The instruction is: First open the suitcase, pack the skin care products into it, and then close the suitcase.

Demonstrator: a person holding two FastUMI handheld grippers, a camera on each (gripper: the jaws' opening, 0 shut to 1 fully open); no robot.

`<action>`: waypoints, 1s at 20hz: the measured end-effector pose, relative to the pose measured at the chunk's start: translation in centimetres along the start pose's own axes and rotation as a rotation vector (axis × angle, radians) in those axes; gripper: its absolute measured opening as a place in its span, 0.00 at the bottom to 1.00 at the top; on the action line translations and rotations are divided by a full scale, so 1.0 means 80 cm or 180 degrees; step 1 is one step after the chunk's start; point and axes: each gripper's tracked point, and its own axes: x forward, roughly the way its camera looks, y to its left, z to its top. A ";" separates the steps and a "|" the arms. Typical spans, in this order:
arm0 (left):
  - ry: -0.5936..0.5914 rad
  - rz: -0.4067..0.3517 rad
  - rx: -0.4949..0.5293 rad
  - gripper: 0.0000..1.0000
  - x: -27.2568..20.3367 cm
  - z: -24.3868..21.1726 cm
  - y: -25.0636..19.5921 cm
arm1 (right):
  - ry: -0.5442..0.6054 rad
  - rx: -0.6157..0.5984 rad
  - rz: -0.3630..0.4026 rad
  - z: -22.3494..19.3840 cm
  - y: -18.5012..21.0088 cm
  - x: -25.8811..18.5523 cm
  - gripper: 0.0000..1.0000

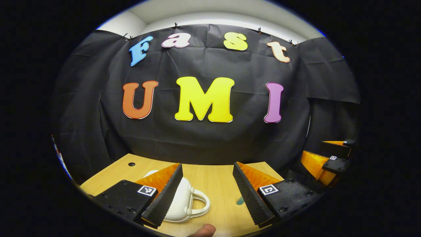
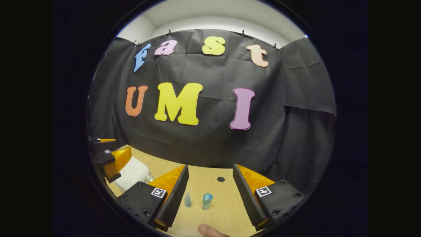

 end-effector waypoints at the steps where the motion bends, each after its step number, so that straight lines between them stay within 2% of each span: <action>1: -0.0005 0.0003 0.0017 0.97 0.002 0.000 0.000 | -0.0004 -0.0015 0.0013 -0.001 0.001 0.001 0.80; 11: 0.0144 0.0020 0.0122 0.98 0.028 -0.039 0.007 | 0.0077 -0.0058 -0.0016 -0.014 -0.014 0.020 0.80; 15: 0.0253 0.0027 0.0646 0.98 0.044 -0.099 0.019 | 0.0137 -0.0099 -0.0147 -0.027 -0.038 0.025 0.80; 17: 0.0345 0.0000 0.1015 0.98 0.054 -0.139 0.020 | 0.0222 -0.0095 -0.0214 -0.044 -0.052 0.024 0.80; 20: 0.0526 -0.0070 0.1392 0.98 0.065 -0.200 0.018 | 0.0369 -0.0086 -0.0328 -0.071 -0.075 0.018 0.80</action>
